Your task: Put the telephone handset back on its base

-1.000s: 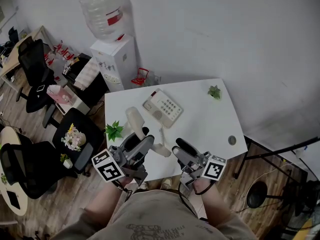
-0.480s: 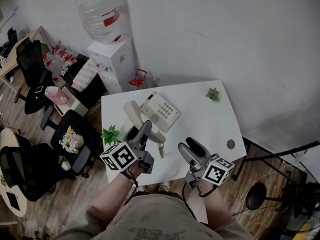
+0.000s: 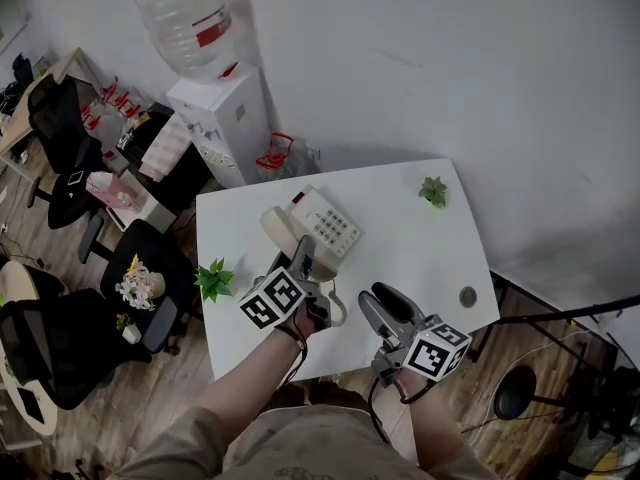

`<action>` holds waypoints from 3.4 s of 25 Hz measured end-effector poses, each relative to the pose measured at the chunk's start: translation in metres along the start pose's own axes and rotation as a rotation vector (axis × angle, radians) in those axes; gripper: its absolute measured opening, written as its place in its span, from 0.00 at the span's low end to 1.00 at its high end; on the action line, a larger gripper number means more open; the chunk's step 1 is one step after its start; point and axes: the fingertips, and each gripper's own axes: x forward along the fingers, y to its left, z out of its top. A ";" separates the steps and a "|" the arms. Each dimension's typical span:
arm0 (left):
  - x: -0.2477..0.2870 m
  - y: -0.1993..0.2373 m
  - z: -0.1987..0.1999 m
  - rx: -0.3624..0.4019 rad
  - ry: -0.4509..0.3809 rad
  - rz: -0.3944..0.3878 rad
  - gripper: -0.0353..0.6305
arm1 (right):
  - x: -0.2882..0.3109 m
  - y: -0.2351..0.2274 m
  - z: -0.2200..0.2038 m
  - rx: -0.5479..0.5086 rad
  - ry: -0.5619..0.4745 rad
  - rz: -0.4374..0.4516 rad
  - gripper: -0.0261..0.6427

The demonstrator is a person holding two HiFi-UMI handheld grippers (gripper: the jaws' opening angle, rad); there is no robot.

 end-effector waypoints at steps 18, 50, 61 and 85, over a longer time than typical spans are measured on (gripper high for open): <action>0.067 0.076 -0.046 -0.086 0.047 0.291 0.37 | 0.026 -0.060 0.012 -0.308 0.099 -0.253 0.10; 0.094 0.099 -0.054 -0.046 -0.039 0.493 0.38 | 0.017 -0.076 -0.016 -0.268 0.172 -0.270 0.09; 0.084 0.095 -0.045 0.028 0.029 0.443 0.45 | 0.015 -0.070 -0.015 -0.264 0.160 -0.260 0.09; -0.067 -0.076 0.094 0.599 -0.053 -0.145 0.36 | 0.002 0.086 0.100 -0.605 -0.110 -0.171 0.08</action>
